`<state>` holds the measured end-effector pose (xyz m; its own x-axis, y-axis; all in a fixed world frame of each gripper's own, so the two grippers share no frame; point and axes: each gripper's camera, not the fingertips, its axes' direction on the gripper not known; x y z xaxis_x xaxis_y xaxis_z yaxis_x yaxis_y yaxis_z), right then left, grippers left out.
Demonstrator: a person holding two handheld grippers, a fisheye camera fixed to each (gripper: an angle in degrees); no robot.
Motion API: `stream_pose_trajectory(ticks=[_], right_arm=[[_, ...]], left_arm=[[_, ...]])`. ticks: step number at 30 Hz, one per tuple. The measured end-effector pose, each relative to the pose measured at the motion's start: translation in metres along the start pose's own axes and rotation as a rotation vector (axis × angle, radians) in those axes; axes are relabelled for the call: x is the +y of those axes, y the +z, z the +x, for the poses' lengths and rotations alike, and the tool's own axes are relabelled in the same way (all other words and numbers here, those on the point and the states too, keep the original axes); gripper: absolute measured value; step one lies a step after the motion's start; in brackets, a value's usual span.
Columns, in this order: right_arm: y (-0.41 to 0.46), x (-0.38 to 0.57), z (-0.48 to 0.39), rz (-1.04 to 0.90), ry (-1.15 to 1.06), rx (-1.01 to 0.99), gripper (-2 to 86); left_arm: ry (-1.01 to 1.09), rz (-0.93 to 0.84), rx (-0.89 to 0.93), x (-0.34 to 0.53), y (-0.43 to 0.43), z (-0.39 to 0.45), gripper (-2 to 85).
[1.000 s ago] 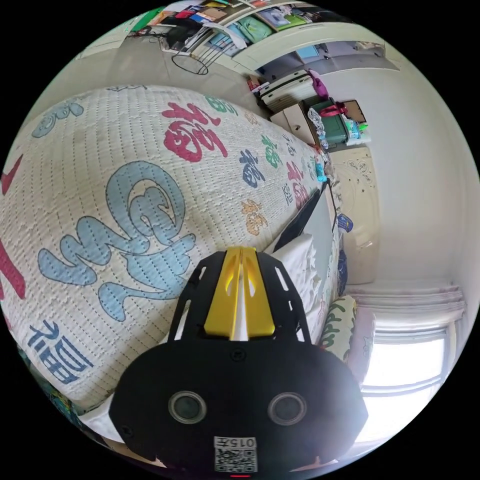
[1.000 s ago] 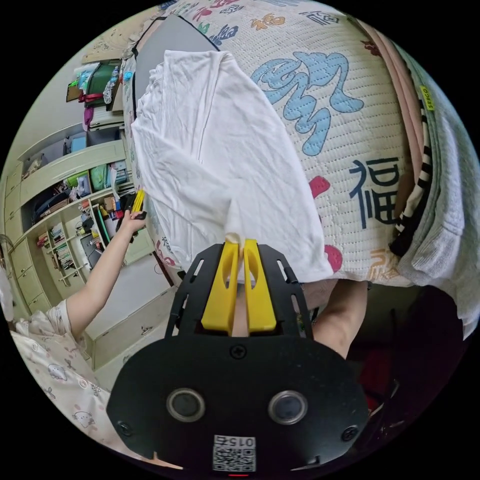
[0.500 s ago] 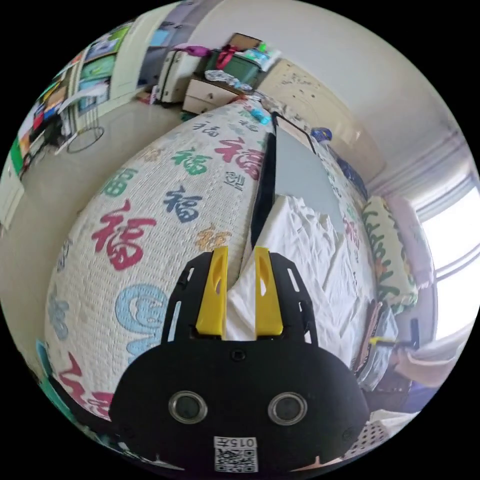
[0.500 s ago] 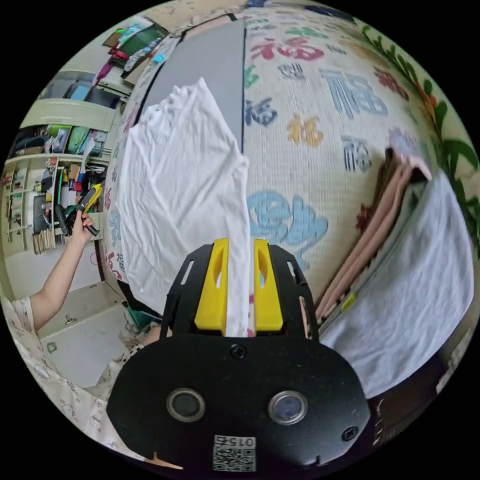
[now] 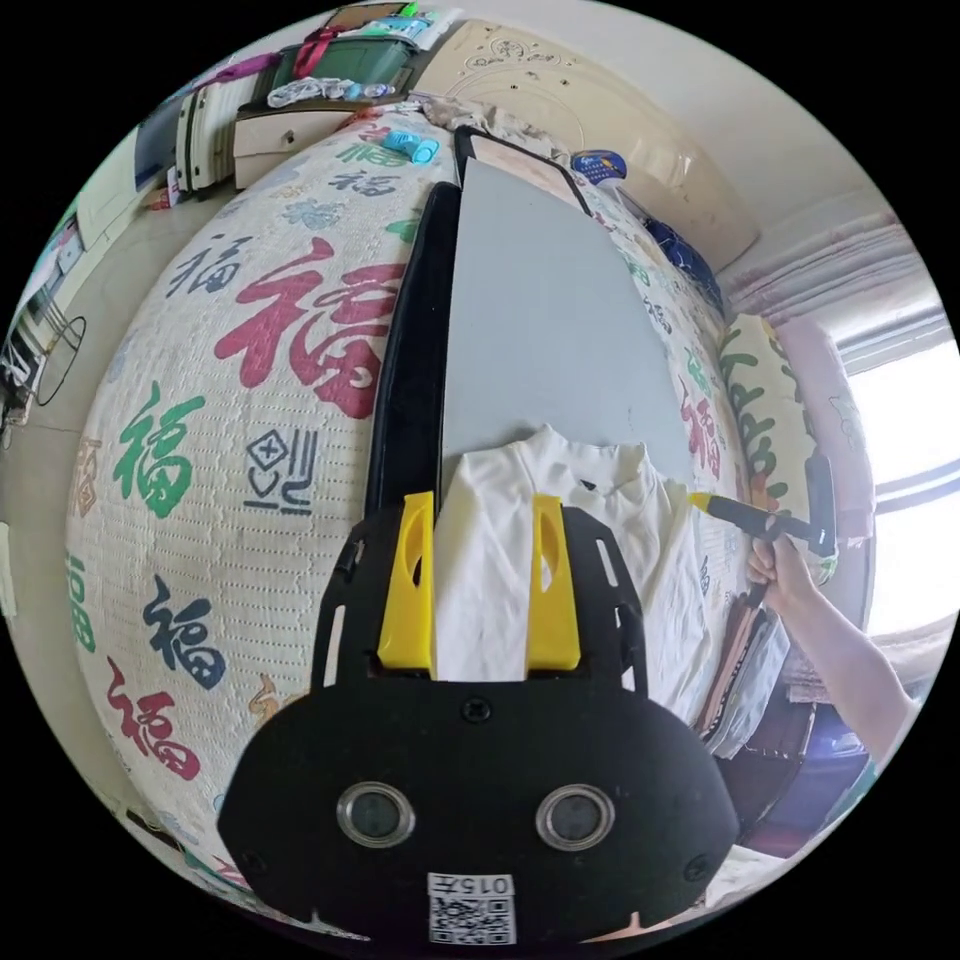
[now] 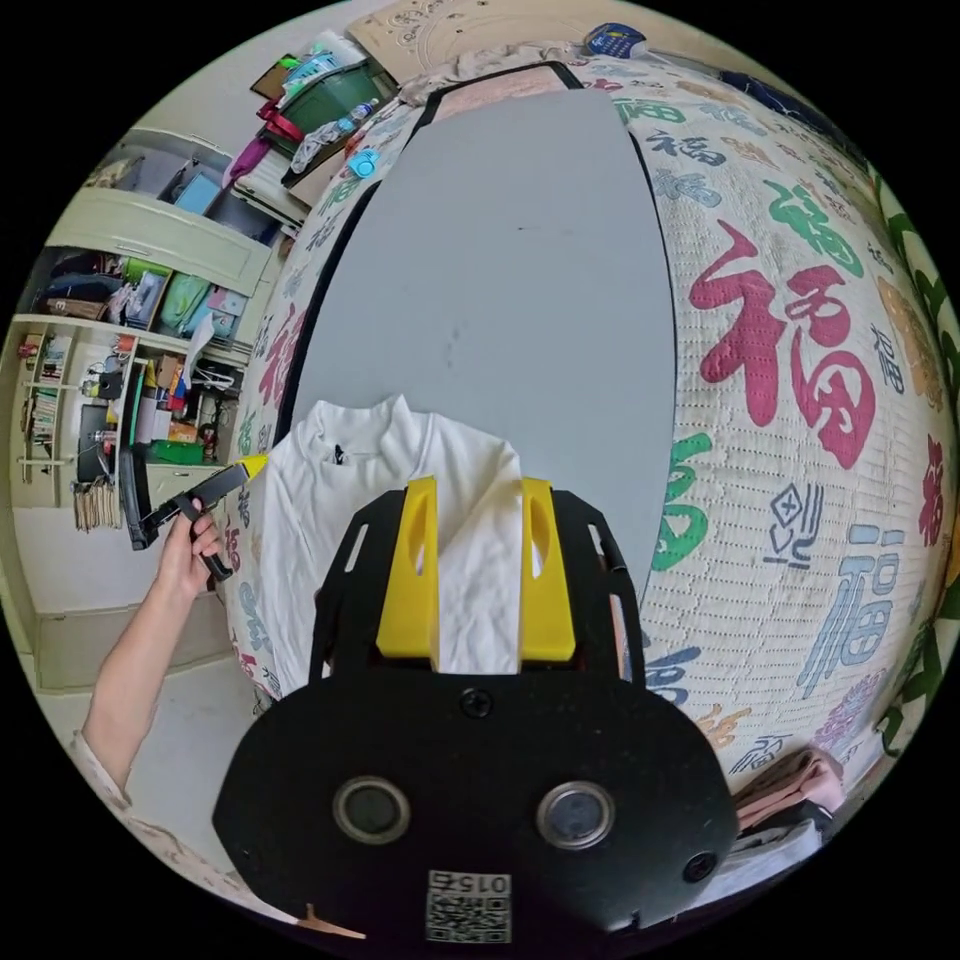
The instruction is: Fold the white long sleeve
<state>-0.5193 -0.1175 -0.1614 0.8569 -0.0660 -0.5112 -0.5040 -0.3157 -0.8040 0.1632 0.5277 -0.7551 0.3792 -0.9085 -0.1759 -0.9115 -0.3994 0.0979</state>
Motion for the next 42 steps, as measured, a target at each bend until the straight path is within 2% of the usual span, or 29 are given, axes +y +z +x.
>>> stream_pose_trajectory(ticks=[3, 6, 9, 15, 20, 24, 28, 31, 35, 38, 42], right_arm=[[0.007, 0.006, -0.01, -0.048, -0.001, 0.051, 9.0], [0.005, 0.015, -0.019, -0.074, -0.02, 0.108, 5.0], [-0.005, 0.026, -0.024, -0.088, -0.043, 0.113, 1.9], [-0.058, 0.042, -0.028, -0.001, -0.071, 0.131, 0.4], [-0.138, 0.061, -0.032, 0.159, -0.106, 0.02, 0.2], [-0.184, 0.108, -0.049, 0.175, -0.266, 0.008, 0.3], [-0.213, 0.196, -0.053, 0.127, -0.386, -0.07, 0.3], [-0.209, 0.262, -0.054, 0.032, -0.485, -0.082, 0.3], [-0.156, 0.333, -0.053, -0.215, -0.609, -0.044, 0.4], [-0.103, 0.359, -0.044, -0.349, -0.648, 0.038, 0.6], [-0.057, 0.357, -0.026, -0.409, -0.589, 0.089, 1.3]], left_arm=[[0.014, -0.079, -0.035, -0.021, 0.026, 0.007, 10.4], [0.037, -0.111, -0.123, -0.031, 0.037, 0.012, 1.8], [0.066, -0.125, -0.121, -0.04, 0.036, 0.011, 0.1], [0.05, -0.02, -0.051, -0.062, -0.007, 0.001, -0.7], [0.128, 0.154, 0.05, -0.07, -0.07, 0.01, -0.7], [0.316, 0.227, 0.127, -0.035, -0.115, 0.032, -0.8], [0.519, 0.259, 0.197, 0.066, -0.159, 0.042, -0.7], [0.595, 0.185, 0.244, 0.146, -0.167, 0.038, -0.6], [0.674, -0.08, 0.273, 0.246, -0.131, 0.038, -0.2], [0.657, -0.224, 0.275, 0.298, -0.089, 0.034, 0.0], [0.604, -0.331, 0.229, 0.335, -0.041, 0.022, 0.2]])
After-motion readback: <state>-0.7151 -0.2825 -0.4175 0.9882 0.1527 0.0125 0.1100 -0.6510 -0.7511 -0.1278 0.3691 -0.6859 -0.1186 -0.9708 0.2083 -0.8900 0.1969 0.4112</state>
